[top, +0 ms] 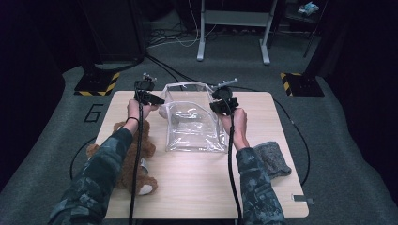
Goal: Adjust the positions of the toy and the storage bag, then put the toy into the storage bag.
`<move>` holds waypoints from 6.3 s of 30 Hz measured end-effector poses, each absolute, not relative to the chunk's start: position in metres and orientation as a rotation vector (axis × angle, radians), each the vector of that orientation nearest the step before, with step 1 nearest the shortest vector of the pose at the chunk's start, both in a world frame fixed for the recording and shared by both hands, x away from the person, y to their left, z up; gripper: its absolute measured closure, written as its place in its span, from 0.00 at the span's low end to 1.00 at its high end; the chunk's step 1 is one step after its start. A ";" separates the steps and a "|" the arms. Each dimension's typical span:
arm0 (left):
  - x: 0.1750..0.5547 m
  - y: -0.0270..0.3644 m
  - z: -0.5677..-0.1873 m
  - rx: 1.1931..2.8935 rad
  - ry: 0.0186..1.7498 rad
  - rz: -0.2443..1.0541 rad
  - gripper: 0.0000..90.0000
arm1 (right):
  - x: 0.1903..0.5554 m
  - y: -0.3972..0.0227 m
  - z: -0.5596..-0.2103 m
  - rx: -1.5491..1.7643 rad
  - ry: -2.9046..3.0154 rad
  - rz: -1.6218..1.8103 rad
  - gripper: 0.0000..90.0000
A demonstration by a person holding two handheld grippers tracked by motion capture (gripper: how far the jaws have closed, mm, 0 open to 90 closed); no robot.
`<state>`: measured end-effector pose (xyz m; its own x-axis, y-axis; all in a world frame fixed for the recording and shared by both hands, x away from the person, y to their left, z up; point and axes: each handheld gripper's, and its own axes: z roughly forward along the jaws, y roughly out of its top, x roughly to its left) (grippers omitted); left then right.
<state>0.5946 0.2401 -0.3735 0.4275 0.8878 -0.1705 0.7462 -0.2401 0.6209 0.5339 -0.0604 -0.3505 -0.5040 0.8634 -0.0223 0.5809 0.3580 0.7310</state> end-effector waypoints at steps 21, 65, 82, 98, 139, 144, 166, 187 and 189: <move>0.554 0.259 -0.356 2.103 1.232 0.256 0.93 | 0.507 -0.124 -0.347 1.365 2.113 0.904 0.98; 0.523 0.293 -0.351 1.999 1.331 0.216 0.17 | 0.438 -0.162 -0.343 1.317 2.066 1.112 0.28; 0.480 0.326 -0.373 1.998 1.353 0.280 0.04 | 0.393 -0.165 -0.444 1.368 2.108 1.117 0.08; 0.456 0.342 -0.392 1.980 1.385 0.323 0.00 | 0.380 -0.148 -0.521 1.396 2.157 0.994 0.02; 0.467 0.344 -0.477 1.981 1.566 0.302 0.22 | 0.377 -0.143 -0.529 1.370 2.161 0.940 0.07; 0.465 0.346 -0.475 1.996 1.533 0.287 0.37 | 0.377 -0.143 -0.529 1.385 2.145 0.940 0.08; 0.444 0.357 -0.441 1.866 1.398 0.362 0.51 | 0.377 -0.145 -0.530 1.399 2.130 0.972 0.08; 0.433 0.365 -0.402 1.725 1.278 0.530 0.54 | 0.377 -0.147 -0.530 1.384 2.144 0.968 0.08; 0.433 0.365 -0.399 1.714 1.268 0.541 0.54 | 0.377 -0.146 -0.529 1.383 2.149 0.961 0.08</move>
<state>0.4334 0.3655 -0.3987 0.3766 0.9122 -0.1617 0.5144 -0.0608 0.8554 0.3769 -0.1465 -0.5292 -0.4249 0.9049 0.0270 0.6237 0.2710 0.7332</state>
